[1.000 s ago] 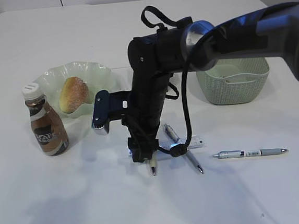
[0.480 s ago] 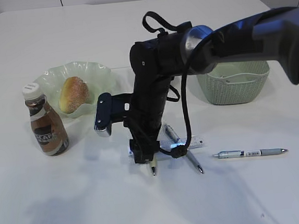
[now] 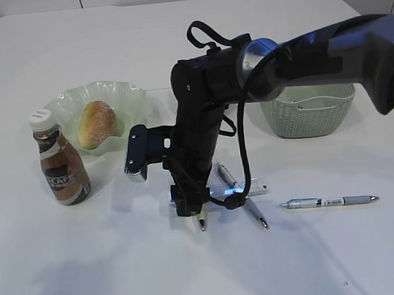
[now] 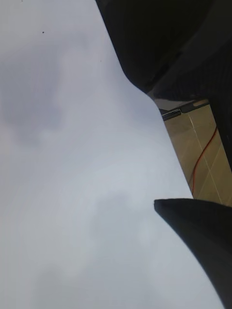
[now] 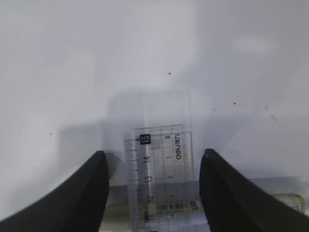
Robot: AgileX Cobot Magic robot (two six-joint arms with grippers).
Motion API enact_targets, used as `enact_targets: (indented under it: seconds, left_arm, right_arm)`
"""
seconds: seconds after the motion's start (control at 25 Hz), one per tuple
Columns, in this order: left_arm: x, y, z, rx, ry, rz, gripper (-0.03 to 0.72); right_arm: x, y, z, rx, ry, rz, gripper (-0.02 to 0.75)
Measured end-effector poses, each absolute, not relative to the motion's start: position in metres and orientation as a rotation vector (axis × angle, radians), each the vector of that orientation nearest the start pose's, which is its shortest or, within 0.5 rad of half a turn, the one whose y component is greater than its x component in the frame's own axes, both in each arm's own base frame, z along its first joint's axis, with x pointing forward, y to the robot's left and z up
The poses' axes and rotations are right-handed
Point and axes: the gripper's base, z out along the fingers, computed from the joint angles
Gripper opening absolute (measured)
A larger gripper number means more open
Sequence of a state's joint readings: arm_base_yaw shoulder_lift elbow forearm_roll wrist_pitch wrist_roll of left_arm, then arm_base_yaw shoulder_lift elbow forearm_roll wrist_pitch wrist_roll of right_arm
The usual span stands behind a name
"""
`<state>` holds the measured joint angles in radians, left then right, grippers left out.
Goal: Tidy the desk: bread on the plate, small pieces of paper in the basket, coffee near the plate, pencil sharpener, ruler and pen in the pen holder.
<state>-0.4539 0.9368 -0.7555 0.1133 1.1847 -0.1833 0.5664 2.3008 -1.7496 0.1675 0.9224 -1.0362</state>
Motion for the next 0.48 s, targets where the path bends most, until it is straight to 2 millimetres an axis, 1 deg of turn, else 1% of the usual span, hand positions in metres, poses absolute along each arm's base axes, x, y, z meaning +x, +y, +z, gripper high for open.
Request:
enact_targets:
  seconds: [0.16, 0.28, 0.32, 0.36, 0.48]
  left_arm:
    - [0.1315, -0.0536, 0.2851, 0.420, 2.799, 0.019, 0.447]
    - [0.1315, -0.0536, 0.2851, 0.420, 2.799, 0.019, 0.447]
    - [0.1315, -0.0536, 0.2851, 0.420, 2.799, 0.019, 0.447]
    - [0.1315, -0.0536, 0.2851, 0.420, 2.799, 0.019, 0.447]
    - [0.1315, -0.0536, 0.2851, 0.420, 2.799, 0.019, 0.447]
  right_arm:
    - [0.3898, 0.2620, 0.1268, -1.999, 2.119, 0.134, 0.465]
    - [0.3898, 0.2620, 0.1268, -1.999, 2.119, 0.134, 0.405]
    - [0.3898, 0.2620, 0.1268, -1.999, 2.119, 0.134, 0.405]
    - [0.3898, 0.2620, 0.1268, -1.999, 2.119, 0.134, 0.375]
    - [0.3898, 0.2620, 0.1268, -1.999, 2.119, 0.134, 0.363]
